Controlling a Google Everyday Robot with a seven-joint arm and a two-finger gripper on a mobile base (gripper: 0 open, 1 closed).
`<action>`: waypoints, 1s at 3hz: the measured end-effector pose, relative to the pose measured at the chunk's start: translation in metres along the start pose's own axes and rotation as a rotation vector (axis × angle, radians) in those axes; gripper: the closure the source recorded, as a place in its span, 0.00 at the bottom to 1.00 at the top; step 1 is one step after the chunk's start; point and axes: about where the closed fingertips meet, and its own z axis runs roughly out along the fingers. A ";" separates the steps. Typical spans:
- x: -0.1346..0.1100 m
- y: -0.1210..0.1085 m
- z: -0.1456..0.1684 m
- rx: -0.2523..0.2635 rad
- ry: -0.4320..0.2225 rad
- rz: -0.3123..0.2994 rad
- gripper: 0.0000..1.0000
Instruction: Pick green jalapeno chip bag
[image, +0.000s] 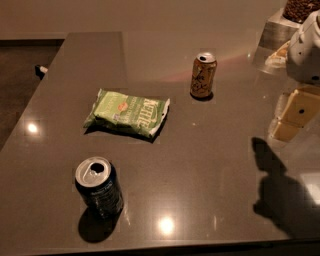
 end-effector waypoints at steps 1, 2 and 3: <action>-0.004 -0.002 0.000 0.002 -0.011 -0.004 0.00; -0.015 -0.005 0.001 0.001 -0.036 -0.015 0.00; -0.023 -0.009 0.005 -0.006 -0.055 -0.014 0.00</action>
Offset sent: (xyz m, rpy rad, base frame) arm 0.0159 0.0216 -0.0005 0.0533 0.0012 0.0444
